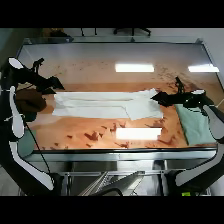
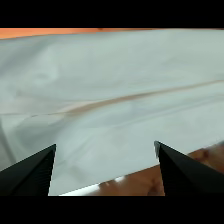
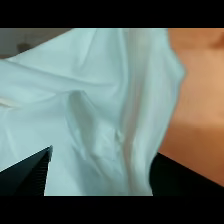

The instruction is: Fold the shirts.

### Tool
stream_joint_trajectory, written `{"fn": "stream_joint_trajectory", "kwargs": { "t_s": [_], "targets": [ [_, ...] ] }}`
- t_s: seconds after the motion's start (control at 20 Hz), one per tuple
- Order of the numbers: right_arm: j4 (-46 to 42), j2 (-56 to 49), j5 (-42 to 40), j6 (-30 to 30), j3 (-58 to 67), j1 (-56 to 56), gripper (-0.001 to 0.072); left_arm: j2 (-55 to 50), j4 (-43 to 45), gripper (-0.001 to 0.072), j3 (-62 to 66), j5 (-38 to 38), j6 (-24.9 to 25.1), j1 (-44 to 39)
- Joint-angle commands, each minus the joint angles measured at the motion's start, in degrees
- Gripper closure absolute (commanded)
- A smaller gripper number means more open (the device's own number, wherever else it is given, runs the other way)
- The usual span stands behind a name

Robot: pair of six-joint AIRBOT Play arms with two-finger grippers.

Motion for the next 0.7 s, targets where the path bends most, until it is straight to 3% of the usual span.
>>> {"fn": "stream_joint_trajectory", "kwargs": {
  "t_s": [0.0, 0.05, 0.1, 0.2, 0.5, 0.65],
  "targets": [
    [-2.27, -2.01, 0.26, 0.02, -0.02, 3.19, 0.0098, -0.04, -5.31, 0.0020, 0.70, 0.02, -0.28, -3.13],
    [-2.32, -1.99, 0.42, -0.46, 0.61, 3.72, 0.0400, -0.07, -5.25, 0.0101, 0.70, 0.59, -0.28, -4.48],
    [-1.95, -1.95, 1.29, -0.55, 1.75, 3.96, 0.0647, -0.07, -4.94, 0.0283, 0.59, 1.66, -0.15, -5.84],
    [-1.64, -0.74, 4.87, 1.75, 5.38, 4.63, 0.0693, -0.07, -5.01, 0.0703, 0.57, 5.88, 0.81, -9.49],
    [-5.75, 9.33, 13.70, 12.44, 18.67, 6.51, 0.0693, -7.08, -4.98, 0.0695, 0.59, 19.76, 0.92, -28.04],
    [-7.17, 11.43, 22.34, 17.44, 26.69, 6.19, 0.0693, -13.25, -5.18, 0.0695, 0.68, 27.80, -3.26, -37.18]
  ]
}}
